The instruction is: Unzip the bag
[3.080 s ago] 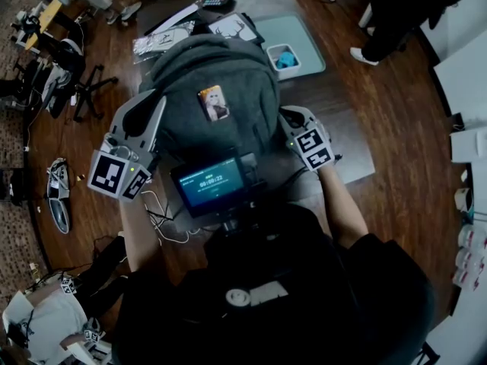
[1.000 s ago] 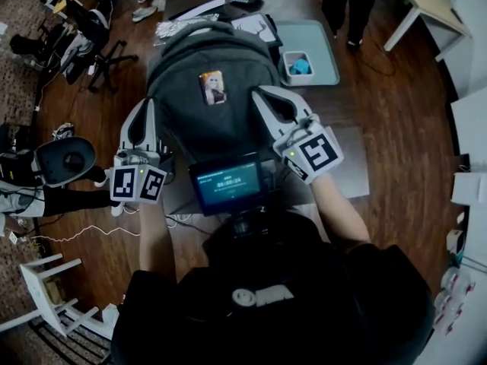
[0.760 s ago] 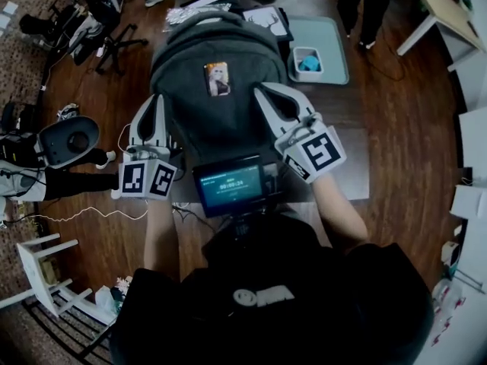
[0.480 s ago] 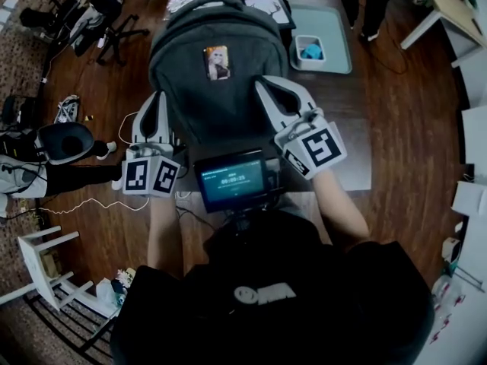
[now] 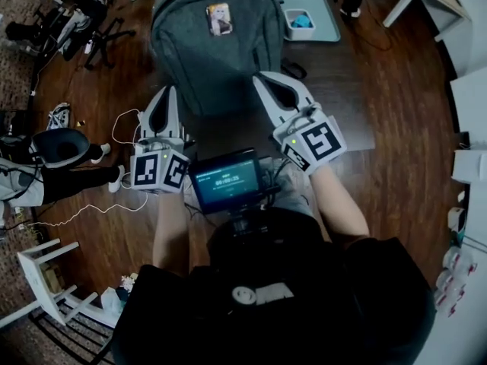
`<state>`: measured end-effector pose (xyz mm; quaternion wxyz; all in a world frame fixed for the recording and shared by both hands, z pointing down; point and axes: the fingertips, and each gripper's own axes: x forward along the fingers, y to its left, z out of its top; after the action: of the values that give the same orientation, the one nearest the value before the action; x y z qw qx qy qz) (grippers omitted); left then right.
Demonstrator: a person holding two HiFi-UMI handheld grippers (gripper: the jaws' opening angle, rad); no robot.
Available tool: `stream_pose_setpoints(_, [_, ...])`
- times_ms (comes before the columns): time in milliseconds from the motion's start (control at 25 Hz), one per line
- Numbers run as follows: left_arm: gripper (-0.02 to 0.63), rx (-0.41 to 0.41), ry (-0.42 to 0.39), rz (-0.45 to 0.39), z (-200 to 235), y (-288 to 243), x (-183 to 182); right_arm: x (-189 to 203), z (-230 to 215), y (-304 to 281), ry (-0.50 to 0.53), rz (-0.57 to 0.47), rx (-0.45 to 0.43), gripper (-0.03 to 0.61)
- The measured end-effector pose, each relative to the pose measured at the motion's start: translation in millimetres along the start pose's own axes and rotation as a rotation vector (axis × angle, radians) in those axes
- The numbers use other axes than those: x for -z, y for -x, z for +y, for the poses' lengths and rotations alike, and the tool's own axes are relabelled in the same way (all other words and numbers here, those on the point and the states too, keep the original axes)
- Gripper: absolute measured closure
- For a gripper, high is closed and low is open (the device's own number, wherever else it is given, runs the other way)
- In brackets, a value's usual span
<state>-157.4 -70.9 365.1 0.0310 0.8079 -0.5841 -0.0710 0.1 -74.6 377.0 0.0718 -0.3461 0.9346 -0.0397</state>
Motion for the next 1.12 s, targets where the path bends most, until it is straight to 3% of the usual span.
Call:
stream_pose_setpoints(320, [0.614, 0.069, -0.026, 0.032, -28.2, 77.7, -6.3, -5.5, 77.0, 54.5, 0.024, 0.018, 0.061, 0.575])
stream_pose_setpoints(520, [0.614, 0.079, -0.059, 0.042, -50.0, 81.3, -4.3, -12.8, 81.9, 72.6, 0.047, 0.032, 0.063, 0.575])
stream_pose_setpoints(1120, [0.614, 0.032, -0.058, 0.006, -56.2, 89.3, -23.0, -20.2, 87.1, 75.3, 0.024, 0.011, 0.015, 0.575])
